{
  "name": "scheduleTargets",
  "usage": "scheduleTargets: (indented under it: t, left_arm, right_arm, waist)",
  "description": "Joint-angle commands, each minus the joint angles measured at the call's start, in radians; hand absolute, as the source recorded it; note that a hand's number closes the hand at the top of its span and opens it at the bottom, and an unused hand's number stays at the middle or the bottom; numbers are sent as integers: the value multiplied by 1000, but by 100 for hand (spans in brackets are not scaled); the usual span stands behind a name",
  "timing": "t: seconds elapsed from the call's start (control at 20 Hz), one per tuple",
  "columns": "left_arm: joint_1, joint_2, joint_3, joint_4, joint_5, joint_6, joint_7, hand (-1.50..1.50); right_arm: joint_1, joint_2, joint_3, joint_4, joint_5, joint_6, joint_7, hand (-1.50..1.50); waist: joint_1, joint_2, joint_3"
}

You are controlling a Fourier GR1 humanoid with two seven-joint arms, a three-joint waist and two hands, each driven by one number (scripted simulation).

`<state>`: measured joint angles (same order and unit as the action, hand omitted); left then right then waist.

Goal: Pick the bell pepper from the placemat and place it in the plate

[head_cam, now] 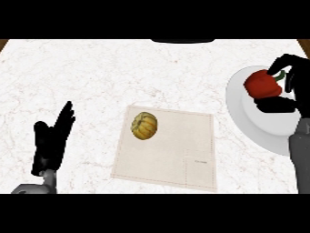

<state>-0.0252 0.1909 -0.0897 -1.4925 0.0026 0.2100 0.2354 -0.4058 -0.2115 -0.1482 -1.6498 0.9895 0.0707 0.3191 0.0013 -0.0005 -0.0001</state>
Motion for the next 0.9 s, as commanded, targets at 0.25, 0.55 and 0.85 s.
scheduleTargets:
  t: [0.25, 0.55, 0.85]
  left_arm:
    - [-9, -15, 12, 11, -25, -14, -4, 0]
    - [31, -8, 24, 5, -17, -36, -24, 0]
    - [23, -41, -12, -24, -56, -7, 2, 0]
  right_arm:
    - [-94, -121, -123, 406, -43, -118, -185, 150]
    - [-88, -199, -148, 549, -102, 25, -235, 150]
    - [-160, -213, -115, 788, -86, 110, -255, 150]
  waist:
    - [12, 4, 1]
    - [10, 3, 1]
    - [18, 4, 1]
